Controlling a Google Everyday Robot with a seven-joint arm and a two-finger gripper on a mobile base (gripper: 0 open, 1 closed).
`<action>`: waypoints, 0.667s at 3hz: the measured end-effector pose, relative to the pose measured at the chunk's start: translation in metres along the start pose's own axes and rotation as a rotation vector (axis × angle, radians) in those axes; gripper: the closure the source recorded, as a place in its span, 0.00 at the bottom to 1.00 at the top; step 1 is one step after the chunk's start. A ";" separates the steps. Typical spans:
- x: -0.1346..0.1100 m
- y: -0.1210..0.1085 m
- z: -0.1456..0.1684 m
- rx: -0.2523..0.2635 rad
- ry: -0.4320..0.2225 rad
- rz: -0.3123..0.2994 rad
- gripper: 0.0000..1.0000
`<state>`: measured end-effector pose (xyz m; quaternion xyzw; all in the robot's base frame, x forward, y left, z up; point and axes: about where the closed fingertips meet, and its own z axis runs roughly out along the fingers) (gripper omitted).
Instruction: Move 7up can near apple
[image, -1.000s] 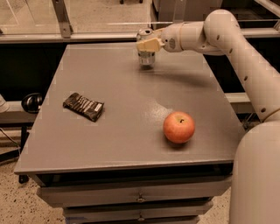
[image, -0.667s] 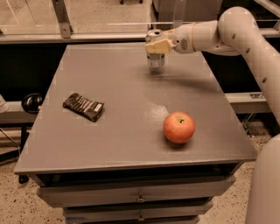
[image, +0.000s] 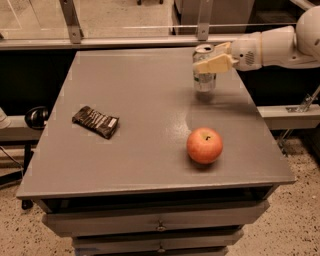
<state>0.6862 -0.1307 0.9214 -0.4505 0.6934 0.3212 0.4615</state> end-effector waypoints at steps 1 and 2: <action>0.023 0.022 -0.047 -0.074 -0.017 0.060 1.00; 0.039 0.050 -0.081 -0.160 -0.059 0.126 1.00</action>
Offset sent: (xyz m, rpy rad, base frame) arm -0.1352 -0.1012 -0.0039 0.2205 0.2224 0.1577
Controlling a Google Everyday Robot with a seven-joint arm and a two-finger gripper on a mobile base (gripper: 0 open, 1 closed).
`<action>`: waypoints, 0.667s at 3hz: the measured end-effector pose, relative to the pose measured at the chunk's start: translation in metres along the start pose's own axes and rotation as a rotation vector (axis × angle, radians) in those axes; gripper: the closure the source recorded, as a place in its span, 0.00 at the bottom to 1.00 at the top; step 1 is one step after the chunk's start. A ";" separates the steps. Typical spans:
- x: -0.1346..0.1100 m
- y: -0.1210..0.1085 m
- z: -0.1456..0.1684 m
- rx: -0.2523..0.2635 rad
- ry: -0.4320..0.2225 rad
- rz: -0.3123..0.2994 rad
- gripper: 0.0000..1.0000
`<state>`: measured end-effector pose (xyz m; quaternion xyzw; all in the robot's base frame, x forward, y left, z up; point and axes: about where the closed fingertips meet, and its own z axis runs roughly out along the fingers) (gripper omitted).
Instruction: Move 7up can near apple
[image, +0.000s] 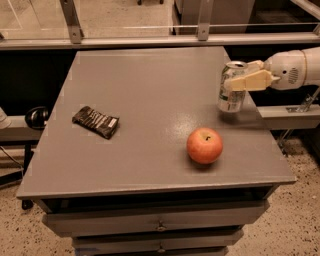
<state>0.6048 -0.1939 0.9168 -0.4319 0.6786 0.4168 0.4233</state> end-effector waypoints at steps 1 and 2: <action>0.005 0.033 -0.011 -0.095 -0.068 0.019 1.00; 0.015 0.064 -0.012 -0.170 -0.118 -0.003 1.00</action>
Offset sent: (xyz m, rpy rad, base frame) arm -0.1105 0.0046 -0.0079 0.2255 -0.0244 0.2229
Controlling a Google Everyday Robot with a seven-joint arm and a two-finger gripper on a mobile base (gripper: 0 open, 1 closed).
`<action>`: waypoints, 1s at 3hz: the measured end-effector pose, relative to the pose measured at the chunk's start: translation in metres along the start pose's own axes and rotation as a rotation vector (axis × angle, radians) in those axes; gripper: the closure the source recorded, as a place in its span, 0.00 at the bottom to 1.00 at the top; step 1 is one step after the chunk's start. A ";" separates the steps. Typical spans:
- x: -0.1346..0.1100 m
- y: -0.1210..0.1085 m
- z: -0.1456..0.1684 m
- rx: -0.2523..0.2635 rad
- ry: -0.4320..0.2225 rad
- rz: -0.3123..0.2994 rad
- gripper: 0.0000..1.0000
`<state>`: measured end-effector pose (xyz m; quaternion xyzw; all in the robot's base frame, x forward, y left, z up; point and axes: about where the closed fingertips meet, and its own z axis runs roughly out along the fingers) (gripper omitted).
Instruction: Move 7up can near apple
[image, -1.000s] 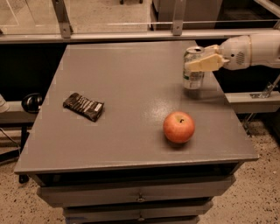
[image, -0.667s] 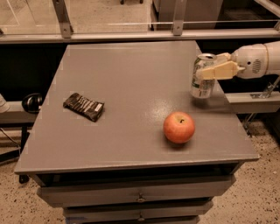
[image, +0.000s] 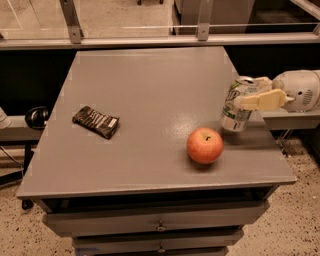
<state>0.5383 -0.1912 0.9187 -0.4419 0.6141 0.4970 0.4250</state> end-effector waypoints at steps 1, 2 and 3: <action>0.012 0.020 0.010 -0.054 0.004 -0.064 1.00; 0.020 0.029 0.016 -0.084 0.040 -0.150 1.00; 0.022 0.034 0.017 -0.096 0.074 -0.225 0.82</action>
Offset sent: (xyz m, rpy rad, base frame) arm -0.0464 0.0165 -0.0229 -0.0768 -0.2238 0.1702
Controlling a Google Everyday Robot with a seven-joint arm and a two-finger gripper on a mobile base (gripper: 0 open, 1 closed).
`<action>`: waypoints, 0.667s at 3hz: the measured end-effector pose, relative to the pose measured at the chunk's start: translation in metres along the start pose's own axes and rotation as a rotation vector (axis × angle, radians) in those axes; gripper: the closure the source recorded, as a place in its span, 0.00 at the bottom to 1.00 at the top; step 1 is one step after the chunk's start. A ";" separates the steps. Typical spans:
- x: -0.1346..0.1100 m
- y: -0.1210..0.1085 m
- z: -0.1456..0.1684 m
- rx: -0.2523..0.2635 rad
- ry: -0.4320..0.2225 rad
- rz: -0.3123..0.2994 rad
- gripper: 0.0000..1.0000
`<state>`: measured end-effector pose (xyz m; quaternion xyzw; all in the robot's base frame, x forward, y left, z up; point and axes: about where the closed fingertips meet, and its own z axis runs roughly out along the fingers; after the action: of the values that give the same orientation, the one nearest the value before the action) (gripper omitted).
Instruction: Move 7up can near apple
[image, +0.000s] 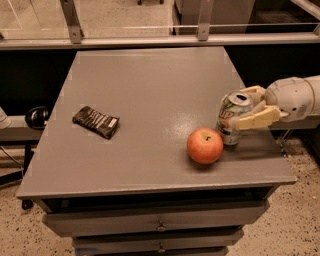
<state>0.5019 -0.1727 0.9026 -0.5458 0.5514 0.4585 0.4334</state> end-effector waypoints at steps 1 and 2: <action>0.000 0.003 0.002 -0.015 0.017 -0.040 0.59; 0.000 0.005 0.005 -0.032 0.022 -0.056 0.36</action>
Offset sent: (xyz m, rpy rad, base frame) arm -0.0143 0.0019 -0.0022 -0.0286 -0.0600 0.0784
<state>0.4964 -0.1678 0.9018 -0.5729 0.5333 0.4490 0.4311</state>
